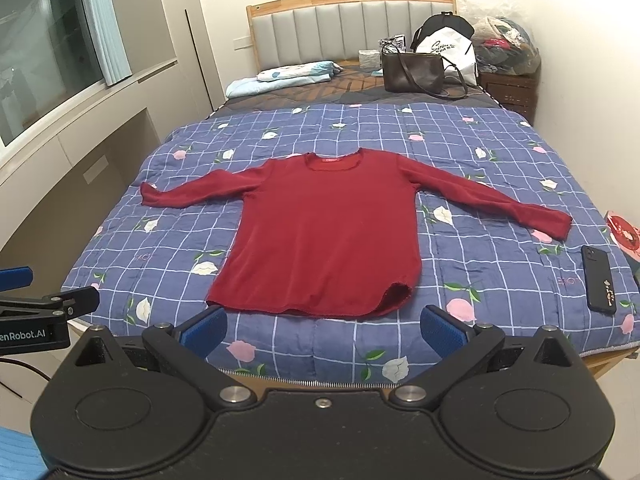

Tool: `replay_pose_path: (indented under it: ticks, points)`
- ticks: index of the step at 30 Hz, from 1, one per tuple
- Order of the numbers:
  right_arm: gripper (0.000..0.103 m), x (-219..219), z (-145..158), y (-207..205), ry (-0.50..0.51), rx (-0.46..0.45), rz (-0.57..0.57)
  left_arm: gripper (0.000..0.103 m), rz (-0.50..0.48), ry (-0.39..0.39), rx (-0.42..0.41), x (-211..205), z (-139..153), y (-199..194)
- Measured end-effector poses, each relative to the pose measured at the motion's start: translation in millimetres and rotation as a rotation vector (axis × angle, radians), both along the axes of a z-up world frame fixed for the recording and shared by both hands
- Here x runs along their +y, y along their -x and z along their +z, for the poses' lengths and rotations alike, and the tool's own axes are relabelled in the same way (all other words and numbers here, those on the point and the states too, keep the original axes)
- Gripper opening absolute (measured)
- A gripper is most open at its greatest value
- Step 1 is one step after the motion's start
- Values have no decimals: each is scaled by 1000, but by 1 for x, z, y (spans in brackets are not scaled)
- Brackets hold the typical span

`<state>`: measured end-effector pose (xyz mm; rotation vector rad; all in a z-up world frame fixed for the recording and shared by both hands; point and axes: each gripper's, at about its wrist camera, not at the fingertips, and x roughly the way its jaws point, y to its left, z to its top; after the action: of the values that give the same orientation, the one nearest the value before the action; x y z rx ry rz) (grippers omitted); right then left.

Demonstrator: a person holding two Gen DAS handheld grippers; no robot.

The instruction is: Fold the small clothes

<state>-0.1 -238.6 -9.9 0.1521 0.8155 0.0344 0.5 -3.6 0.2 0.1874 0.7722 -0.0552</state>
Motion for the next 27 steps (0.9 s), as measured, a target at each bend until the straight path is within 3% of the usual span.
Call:
replay_pose_path:
  ticks: [27]
  points:
    - [103,0,-2,-1,1,2,-1,103,-2,2,1,1,-2,0]
